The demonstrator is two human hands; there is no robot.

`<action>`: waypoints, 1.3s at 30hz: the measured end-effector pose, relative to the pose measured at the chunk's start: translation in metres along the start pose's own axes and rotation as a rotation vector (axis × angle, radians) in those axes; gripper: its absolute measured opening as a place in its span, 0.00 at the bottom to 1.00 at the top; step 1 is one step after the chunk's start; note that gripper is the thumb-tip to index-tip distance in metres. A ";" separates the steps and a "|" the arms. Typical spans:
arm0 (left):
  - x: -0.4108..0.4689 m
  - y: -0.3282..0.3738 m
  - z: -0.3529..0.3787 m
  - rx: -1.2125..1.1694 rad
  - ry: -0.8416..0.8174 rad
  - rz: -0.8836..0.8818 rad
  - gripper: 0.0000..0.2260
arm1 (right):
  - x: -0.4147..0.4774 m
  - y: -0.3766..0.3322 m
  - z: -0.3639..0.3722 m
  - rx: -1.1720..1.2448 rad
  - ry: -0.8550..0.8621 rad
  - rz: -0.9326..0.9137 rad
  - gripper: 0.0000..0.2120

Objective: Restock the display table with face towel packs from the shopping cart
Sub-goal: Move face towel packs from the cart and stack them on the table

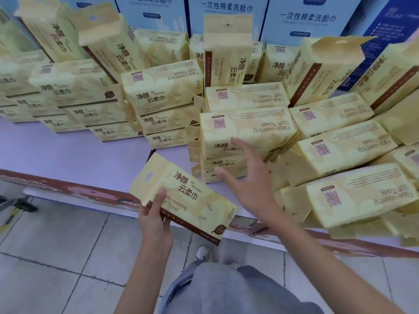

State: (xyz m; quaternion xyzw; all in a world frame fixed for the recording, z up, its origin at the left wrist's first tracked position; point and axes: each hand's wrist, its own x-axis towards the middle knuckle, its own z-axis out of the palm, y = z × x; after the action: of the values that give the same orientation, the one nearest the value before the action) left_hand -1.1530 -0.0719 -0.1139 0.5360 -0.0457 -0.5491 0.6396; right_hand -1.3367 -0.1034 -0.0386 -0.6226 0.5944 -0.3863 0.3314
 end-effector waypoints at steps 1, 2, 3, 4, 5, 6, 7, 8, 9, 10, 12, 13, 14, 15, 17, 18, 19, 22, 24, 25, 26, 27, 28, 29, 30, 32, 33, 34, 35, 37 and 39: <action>-0.001 -0.001 -0.001 -0.008 -0.010 -0.002 0.51 | -0.010 0.006 0.006 0.085 0.004 0.099 0.30; -0.002 -0.001 -0.001 -0.014 -0.020 -0.006 0.51 | -0.018 0.011 0.010 0.161 0.005 0.211 0.30; -0.003 -0.002 -0.002 -0.016 -0.027 -0.009 0.52 | -0.022 0.021 0.015 0.232 0.014 0.347 0.30; -0.003 -0.003 -0.002 -0.014 -0.031 -0.012 0.53 | -0.023 0.028 0.018 0.313 0.010 0.509 0.29; -0.003 -0.004 -0.002 -0.010 -0.037 -0.016 0.53 | -0.023 0.037 0.022 0.392 -0.015 0.702 0.27; -0.003 -0.006 -0.001 -0.008 -0.046 -0.024 0.53 | -0.022 0.045 0.024 0.480 -0.068 0.906 0.24; -0.003 -0.008 0.000 -0.003 -0.059 -0.034 0.53 | -0.021 0.052 0.025 0.589 -0.128 1.086 0.24; -0.002 -0.009 0.000 0.005 -0.073 -0.043 0.52 | -0.019 0.059 0.027 0.714 -0.183 1.238 0.28; -0.002 -0.011 0.001 0.017 -0.088 -0.052 0.51 | -0.018 0.066 0.028 0.815 -0.221 1.338 0.30; -0.002 -0.012 0.003 0.030 -0.105 -0.063 0.50 | -0.016 0.071 0.030 0.867 -0.244 1.386 0.30; 0.003 -0.013 0.004 0.065 -0.135 -0.078 0.50 | -0.014 0.081 0.033 0.869 -0.227 1.422 0.26; 0.007 -0.013 0.003 0.086 -0.148 -0.095 0.51 | -0.013 0.083 0.035 0.883 -0.204 1.418 0.22; 0.010 -0.012 0.002 0.115 -0.167 -0.124 0.52 | -0.012 0.084 0.035 0.908 -0.172 1.401 0.19; 0.014 -0.011 0.001 0.150 -0.190 -0.161 0.53 | -0.010 0.086 0.037 0.937 -0.120 1.376 0.17; 0.024 -0.007 -0.002 0.227 -0.243 -0.252 0.52 | -0.006 0.093 0.039 0.985 -0.004 1.291 0.17; 0.028 -0.005 -0.002 0.268 -0.269 -0.298 0.48 | -0.004 0.097 0.040 0.981 0.052 1.236 0.22; 0.034 -0.004 -0.002 0.307 -0.272 -0.337 0.42 | -0.003 0.102 0.042 0.953 0.110 1.184 0.29; 0.053 -0.005 0.002 0.392 -0.186 -0.473 0.25 | -0.002 0.112 0.045 0.804 0.260 1.032 0.27; 0.061 -0.012 0.008 0.487 -0.140 -0.566 0.22 | -0.001 0.113 0.045 0.708 0.301 0.939 0.14; 0.063 -0.018 0.010 0.525 -0.131 -0.596 0.21 | -0.001 0.114 0.044 0.692 0.305 0.902 0.10; 0.064 -0.024 0.012 0.544 -0.127 -0.609 0.20 | -0.001 0.117 0.044 0.675 0.309 0.874 0.08; 0.067 -0.030 0.013 0.540 -0.125 -0.603 0.18 | -0.001 0.122 0.046 0.639 0.317 0.855 0.10; 0.071 -0.038 0.014 0.517 -0.125 -0.584 0.17 | -0.001 0.127 0.049 0.602 0.333 0.849 0.12; 0.076 -0.045 0.013 0.489 -0.126 -0.555 0.17 | -0.001 0.133 0.052 0.575 0.342 0.849 0.16; 0.081 -0.051 0.012 0.463 -0.128 -0.530 0.17 | -0.001 0.140 0.056 0.567 0.347 0.848 0.19; 0.088 -0.063 0.010 0.425 -0.139 -0.497 0.15 | 0.002 0.152 0.063 0.570 0.361 0.862 0.22; 0.091 -0.068 0.009 0.413 -0.147 -0.493 0.13 | 0.003 0.158 0.066 0.561 0.374 0.884 0.22; 0.091 -0.073 0.008 0.403 -0.152 -0.493 0.10 | 0.005 0.163 0.068 0.558 0.391 0.907 0.22; 0.092 -0.077 0.008 0.396 -0.152 -0.488 0.07 | 0.006 0.167 0.070 0.574 0.408 0.937 0.21; 0.092 -0.085 0.007 0.377 -0.154 -0.462 0.05 | 0.008 0.173 0.076 0.672 0.437 1.017 0.18; 0.091 -0.093 0.008 0.353 -0.163 -0.442 0.06 | 0.013 0.177 0.080 0.775 0.495 1.106 0.18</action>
State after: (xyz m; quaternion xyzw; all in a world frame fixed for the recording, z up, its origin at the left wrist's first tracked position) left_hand -1.1829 -0.1286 -0.2274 0.5902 -0.0737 -0.6998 0.3956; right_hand -1.3519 -0.1327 -0.2303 0.0378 0.7004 -0.4749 0.5314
